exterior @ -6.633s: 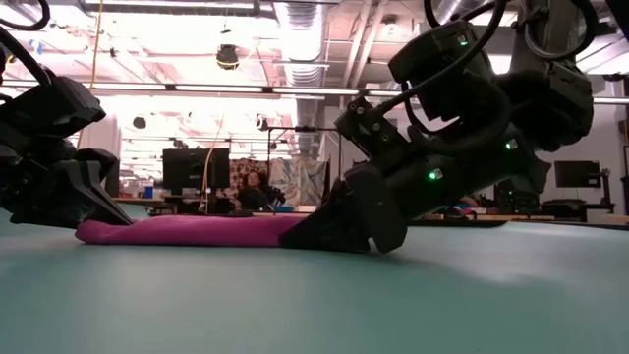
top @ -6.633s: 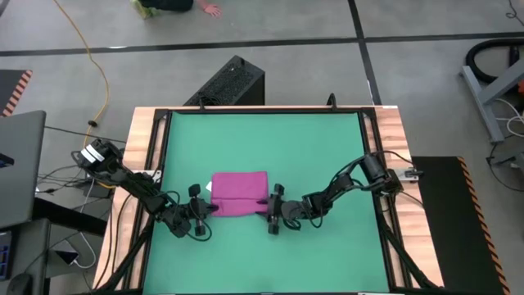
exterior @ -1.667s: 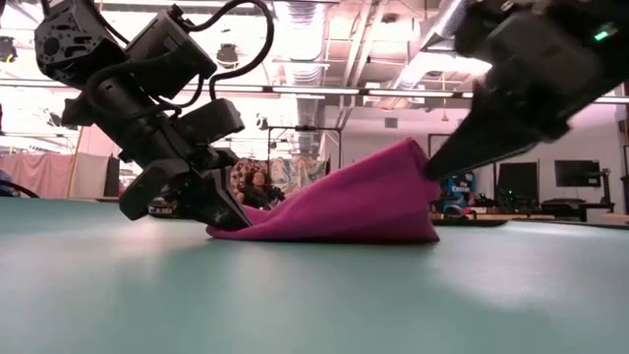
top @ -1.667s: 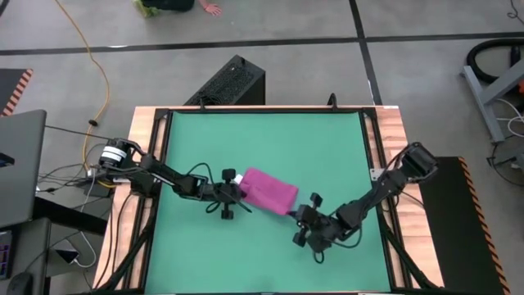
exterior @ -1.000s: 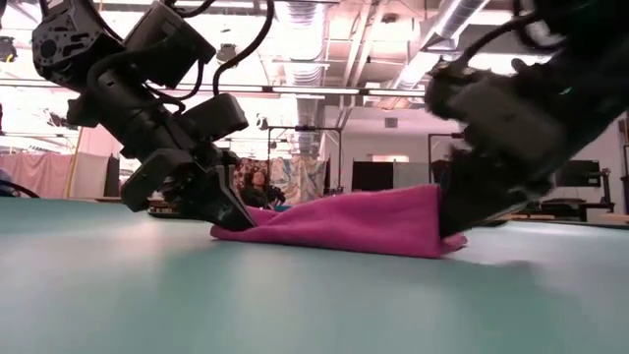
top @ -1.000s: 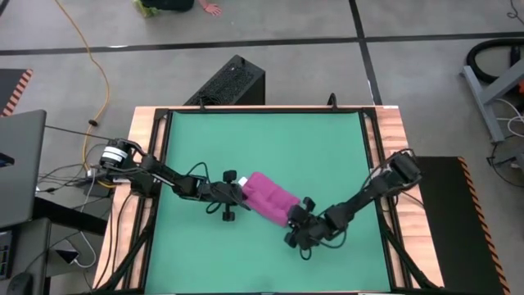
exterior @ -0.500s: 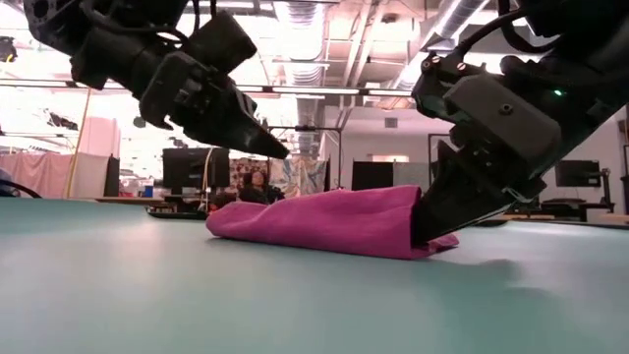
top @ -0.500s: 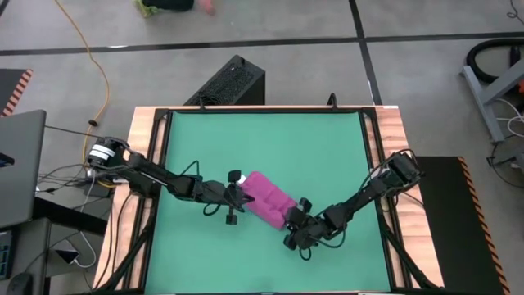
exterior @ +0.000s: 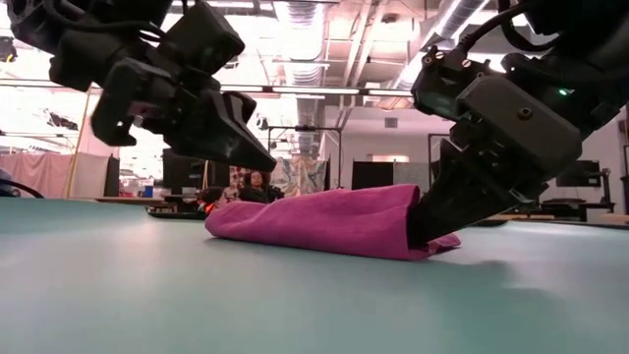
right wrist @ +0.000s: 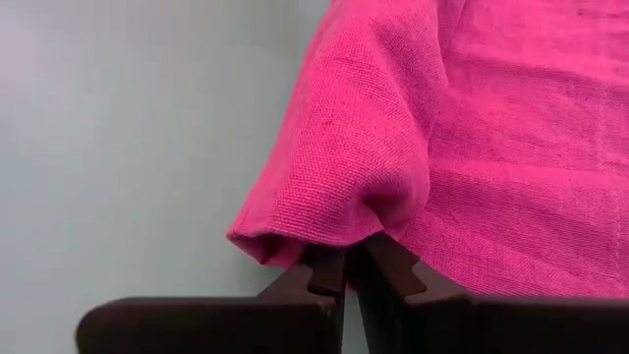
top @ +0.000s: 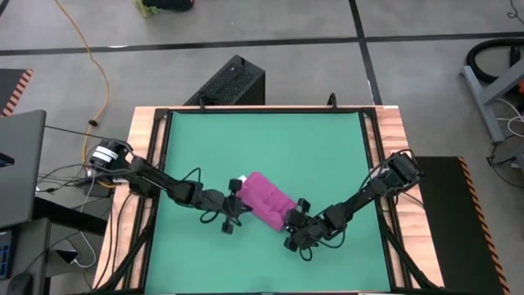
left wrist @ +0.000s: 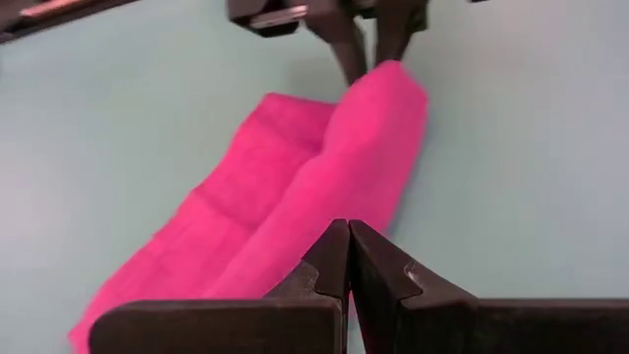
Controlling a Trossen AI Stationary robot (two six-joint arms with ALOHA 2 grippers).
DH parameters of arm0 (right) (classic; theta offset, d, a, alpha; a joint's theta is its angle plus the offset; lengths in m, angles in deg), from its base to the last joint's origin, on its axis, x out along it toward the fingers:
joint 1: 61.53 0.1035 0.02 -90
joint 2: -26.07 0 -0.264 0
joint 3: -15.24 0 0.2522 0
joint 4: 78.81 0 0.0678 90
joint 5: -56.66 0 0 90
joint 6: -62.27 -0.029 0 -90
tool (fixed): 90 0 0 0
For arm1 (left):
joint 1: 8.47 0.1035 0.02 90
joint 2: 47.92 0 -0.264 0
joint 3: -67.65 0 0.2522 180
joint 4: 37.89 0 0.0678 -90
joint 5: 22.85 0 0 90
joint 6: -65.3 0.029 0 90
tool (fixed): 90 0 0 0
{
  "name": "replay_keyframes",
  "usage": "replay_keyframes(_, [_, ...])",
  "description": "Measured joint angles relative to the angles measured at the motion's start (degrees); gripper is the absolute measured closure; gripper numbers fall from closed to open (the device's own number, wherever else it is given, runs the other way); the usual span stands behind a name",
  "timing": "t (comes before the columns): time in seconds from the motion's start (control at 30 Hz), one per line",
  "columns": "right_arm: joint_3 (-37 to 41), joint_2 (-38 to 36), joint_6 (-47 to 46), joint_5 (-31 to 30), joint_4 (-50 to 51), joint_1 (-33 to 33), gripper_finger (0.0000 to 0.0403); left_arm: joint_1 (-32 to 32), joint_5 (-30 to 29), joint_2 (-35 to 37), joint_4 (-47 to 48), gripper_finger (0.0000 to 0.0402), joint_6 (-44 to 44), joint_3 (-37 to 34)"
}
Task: Roll towel into tight, uniform cylinder
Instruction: Roll the pink towel
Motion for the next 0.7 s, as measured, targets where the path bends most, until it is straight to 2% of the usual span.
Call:
replay_keyframes(0.23, [0.0, 0.0, 0.3, 1.4, -0.5, 0.6, 0.0342, 3.1, -1.2, 0.0, -0.4, 0.0401, 1.3, 0.0])
replay_keyframes(0.53, [-2.6, 0.1, 2.7, 3.6, 0.4, 2.5, 0.0248, 3.9, -1.1, 0.0, -1.2, 0.0402, 1.8, 0.0])
replay_keyframes(0.7, [-5.0, 0.1, 2.5, 6.5, 3.3, 3.4, 0.0215, 3.9, -4.1, 0.0, -1.0, 0.0402, 1.8, 0.0])
